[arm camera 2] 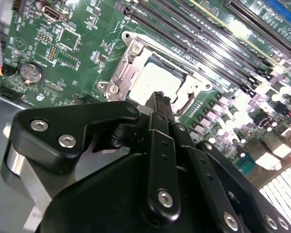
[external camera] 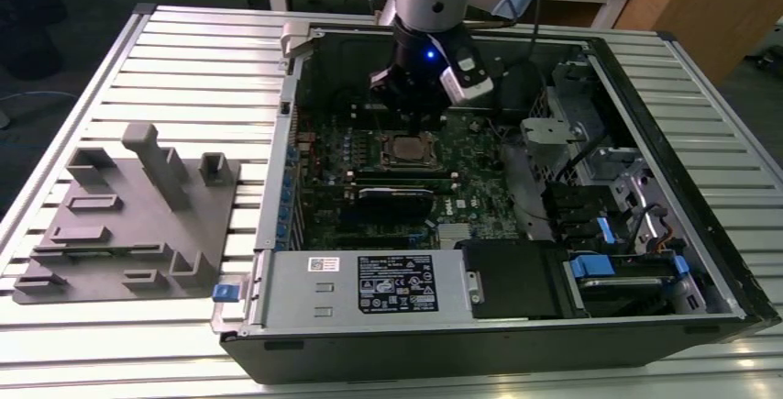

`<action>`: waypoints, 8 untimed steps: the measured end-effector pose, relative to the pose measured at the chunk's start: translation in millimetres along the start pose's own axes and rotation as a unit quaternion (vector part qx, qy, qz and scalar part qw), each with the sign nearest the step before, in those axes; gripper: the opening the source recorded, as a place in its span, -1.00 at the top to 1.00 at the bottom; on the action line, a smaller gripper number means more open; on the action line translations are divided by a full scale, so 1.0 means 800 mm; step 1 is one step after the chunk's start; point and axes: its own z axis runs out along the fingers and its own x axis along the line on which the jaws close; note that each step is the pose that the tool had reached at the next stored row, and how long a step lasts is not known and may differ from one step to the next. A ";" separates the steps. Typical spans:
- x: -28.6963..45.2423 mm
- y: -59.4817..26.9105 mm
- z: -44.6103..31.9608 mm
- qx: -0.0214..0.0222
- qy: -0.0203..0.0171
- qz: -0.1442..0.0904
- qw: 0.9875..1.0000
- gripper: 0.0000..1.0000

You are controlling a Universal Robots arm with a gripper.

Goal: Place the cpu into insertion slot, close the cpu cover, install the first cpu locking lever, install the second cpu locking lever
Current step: 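Install the first cpu locking lever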

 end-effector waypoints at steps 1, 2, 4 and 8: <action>-0.0001 0.000 -0.0027 0.000 0.000 0.000 1.000 0.79; -0.0002 0.000 -0.0048 0.000 0.000 0.000 1.000 0.79; -0.0002 0.000 -0.0056 0.000 0.000 0.000 1.000 0.79; -0.0002 0.000 -0.0064 0.000 0.000 0.000 1.000 0.79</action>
